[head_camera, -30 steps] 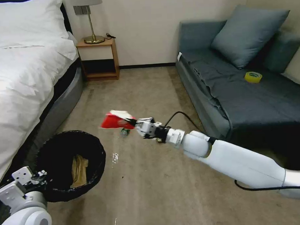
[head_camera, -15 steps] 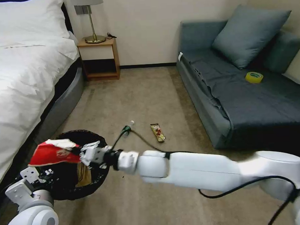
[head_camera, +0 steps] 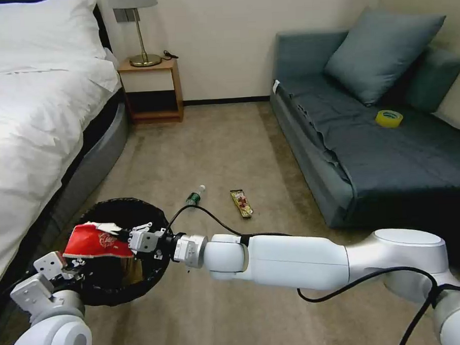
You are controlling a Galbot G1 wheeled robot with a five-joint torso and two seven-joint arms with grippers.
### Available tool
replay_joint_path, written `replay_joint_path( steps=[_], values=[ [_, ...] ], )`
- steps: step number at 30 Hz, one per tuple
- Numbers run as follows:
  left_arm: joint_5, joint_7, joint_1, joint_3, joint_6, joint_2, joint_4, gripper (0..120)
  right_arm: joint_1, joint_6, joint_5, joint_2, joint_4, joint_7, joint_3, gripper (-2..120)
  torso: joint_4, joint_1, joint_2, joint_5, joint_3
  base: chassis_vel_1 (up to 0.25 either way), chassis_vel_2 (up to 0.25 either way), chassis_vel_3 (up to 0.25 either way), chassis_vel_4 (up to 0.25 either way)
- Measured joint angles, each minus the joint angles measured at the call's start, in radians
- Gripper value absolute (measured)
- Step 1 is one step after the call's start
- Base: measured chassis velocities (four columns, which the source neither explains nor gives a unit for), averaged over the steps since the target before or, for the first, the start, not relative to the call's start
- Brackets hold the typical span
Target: Pick up the trash bin, then pick up the garbage on the floor and place it into the trash bin.
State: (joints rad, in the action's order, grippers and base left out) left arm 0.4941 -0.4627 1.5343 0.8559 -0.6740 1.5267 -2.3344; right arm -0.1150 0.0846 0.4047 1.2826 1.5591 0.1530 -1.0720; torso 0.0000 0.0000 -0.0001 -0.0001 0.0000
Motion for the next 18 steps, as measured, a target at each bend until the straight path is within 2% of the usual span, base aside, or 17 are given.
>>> replay_joint_path(
  steps=[3,6,9,12,13,17,18],
  values=[
    [0.000,0.000,0.000,0.000,0.000,-0.001,0.000,3,0.000,-0.016,-0.002,-0.008,0.006,0.010,0.001,1,0.0000,0.000,0.000,0.0000,0.000,0.000,0.000,0.000,0.000],
    [0.000,0.000,0.002,0.002,0.000,-0.003,-0.002,3,0.000,-0.028,-0.002,-0.017,0.021,0.017,0.007,16,-0.0001,0.000,0.000,0.0000,0.000,0.000,0.000,0.000,0.000],
    [0.001,0.000,0.003,0.004,0.000,-0.005,-0.005,3,0.001,-0.031,-0.001,-0.020,0.029,0.017,0.008,22,0.0000,0.000,0.000,0.0001,0.000,0.000,0.000,0.000,0.000],
    [0.004,0.001,0.003,0.007,0.000,-0.007,-0.009,3,0.005,-0.032,0.001,-0.025,0.038,0.019,0.008,37,0.0000,0.000,0.000,0.0001,0.000,0.000,0.000,0.000,0.000],
    [0.004,0.001,0.003,0.007,0.000,-0.007,-0.009,3,0.005,-0.032,0.001,-0.025,0.038,0.019,0.008,37,0.0000,0.000,0.000,0.0001,0.000,0.000,0.000,0.000,0.000],
    [0.005,0.002,0.004,0.007,0.001,-0.006,-0.009,3,-0.010,-0.034,0.012,-0.049,0.076,0.043,0.055,54,0.0003,0.000,0.000,0.0001,0.000,0.000,0.000,0.000,0.000],
    [0.005,0.002,0.004,0.007,0.001,-0.006,-0.009,3,-0.010,-0.034,0.012,-0.049,0.076,0.043,0.055,54,0.0003,0.000,0.000,0.0001,0.000,0.000,0.000,0.000,0.000]
  ],
)
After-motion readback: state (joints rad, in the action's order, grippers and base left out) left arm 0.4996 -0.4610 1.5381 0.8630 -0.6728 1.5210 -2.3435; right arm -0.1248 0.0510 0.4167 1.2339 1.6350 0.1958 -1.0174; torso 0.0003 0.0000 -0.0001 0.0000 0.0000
